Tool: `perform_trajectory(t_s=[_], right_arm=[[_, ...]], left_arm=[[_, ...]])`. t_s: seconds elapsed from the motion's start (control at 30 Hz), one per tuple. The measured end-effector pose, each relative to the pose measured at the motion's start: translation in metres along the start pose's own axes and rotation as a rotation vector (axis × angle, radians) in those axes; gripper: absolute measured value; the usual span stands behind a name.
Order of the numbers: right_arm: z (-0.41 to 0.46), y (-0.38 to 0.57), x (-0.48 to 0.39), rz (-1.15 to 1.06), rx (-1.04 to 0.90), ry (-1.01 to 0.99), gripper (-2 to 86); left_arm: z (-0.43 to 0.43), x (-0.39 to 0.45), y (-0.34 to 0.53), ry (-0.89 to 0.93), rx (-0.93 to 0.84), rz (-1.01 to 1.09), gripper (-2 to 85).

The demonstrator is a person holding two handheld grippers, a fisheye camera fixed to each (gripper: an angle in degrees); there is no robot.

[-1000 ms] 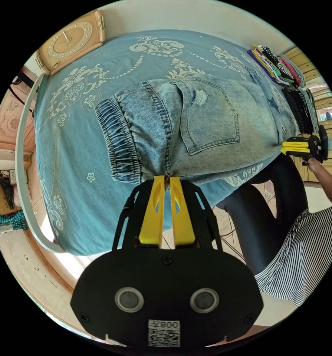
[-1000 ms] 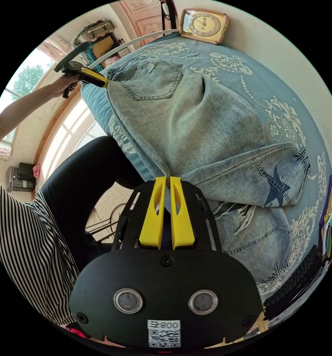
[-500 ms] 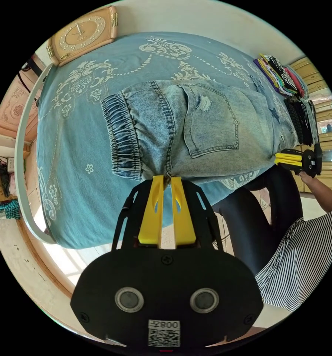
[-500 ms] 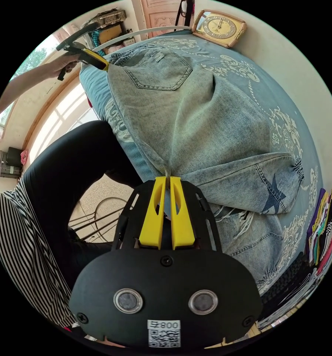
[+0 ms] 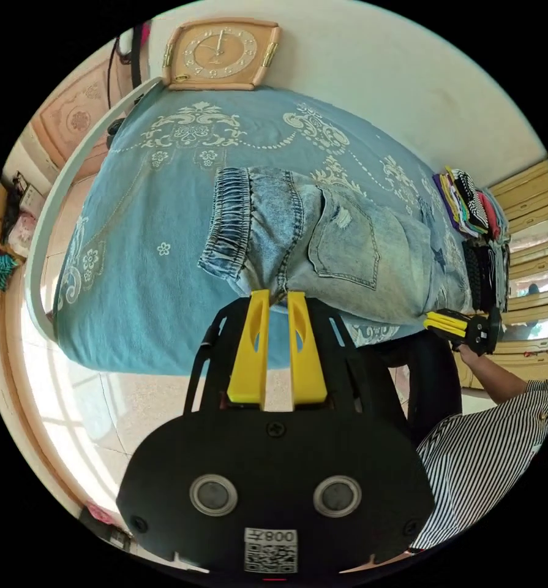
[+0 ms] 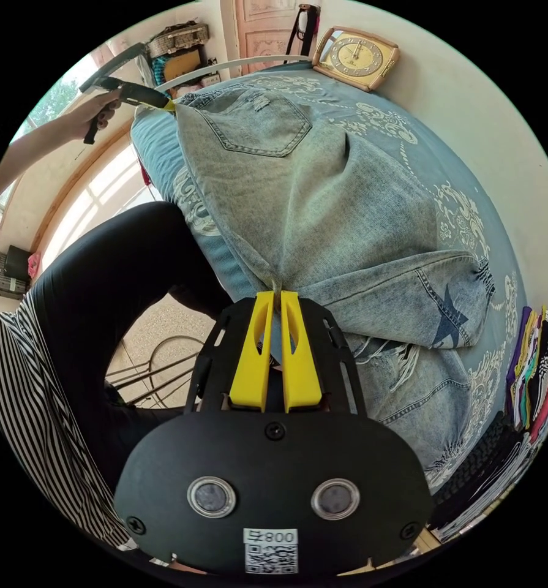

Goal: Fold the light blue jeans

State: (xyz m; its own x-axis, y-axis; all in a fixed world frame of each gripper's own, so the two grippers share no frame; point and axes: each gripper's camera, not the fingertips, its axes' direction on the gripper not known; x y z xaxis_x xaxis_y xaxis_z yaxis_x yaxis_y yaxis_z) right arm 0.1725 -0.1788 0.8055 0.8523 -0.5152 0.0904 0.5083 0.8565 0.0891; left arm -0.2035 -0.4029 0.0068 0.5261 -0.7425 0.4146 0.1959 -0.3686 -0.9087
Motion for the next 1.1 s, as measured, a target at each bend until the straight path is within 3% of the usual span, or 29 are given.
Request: perform_trajectory(t_s=[0.13, 0.2, 0.3, 0.47, 0.57, 0.73, 0.97, 1.1], right_arm=[[0.007, 0.004, 0.003, -0.014, 0.008, 0.016, 2.4], [0.011, 0.005, 0.005, -0.012, 0.007, 0.016, 2.4], [0.016, 0.008, 0.012, -0.009, 0.012, 0.011, 2.6], [0.025, 0.017, 0.027, 0.038, 0.023, -0.008, 3.5], [0.031, 0.027, 0.042, 0.079, 0.045, -0.050, 4.4], [0.026, 0.049, 0.094, 0.265, 0.121, -0.291, 5.4], [0.020, 0.086, 0.221, 0.584, 0.328, -0.634, 4.5], [0.032, 0.084, 0.269, 0.678, 0.289, -0.505, 6.5]], left_arm=[[0.016, 0.023, 0.028, -0.023, 0.077, -0.001, 0.9], [0.032, 0.041, 0.032, 0.078, 0.090, 0.054, 0.6], [0.080, 0.090, 0.026, 0.267, 0.002, 0.191, 0.4], [0.164, 0.169, 0.013, 0.410, -0.142, 0.356, 0.3], [0.216, 0.194, 0.018, 0.316, -0.272, 0.415, 0.3], [0.231, 0.186, 0.022, 0.440, -0.202, 0.403, 1.1], [0.263, 0.232, 0.019, 0.427, -0.203, 0.538, 5.6], [0.299, 0.262, 0.015, 0.371, -0.243, 0.593, 8.2]])
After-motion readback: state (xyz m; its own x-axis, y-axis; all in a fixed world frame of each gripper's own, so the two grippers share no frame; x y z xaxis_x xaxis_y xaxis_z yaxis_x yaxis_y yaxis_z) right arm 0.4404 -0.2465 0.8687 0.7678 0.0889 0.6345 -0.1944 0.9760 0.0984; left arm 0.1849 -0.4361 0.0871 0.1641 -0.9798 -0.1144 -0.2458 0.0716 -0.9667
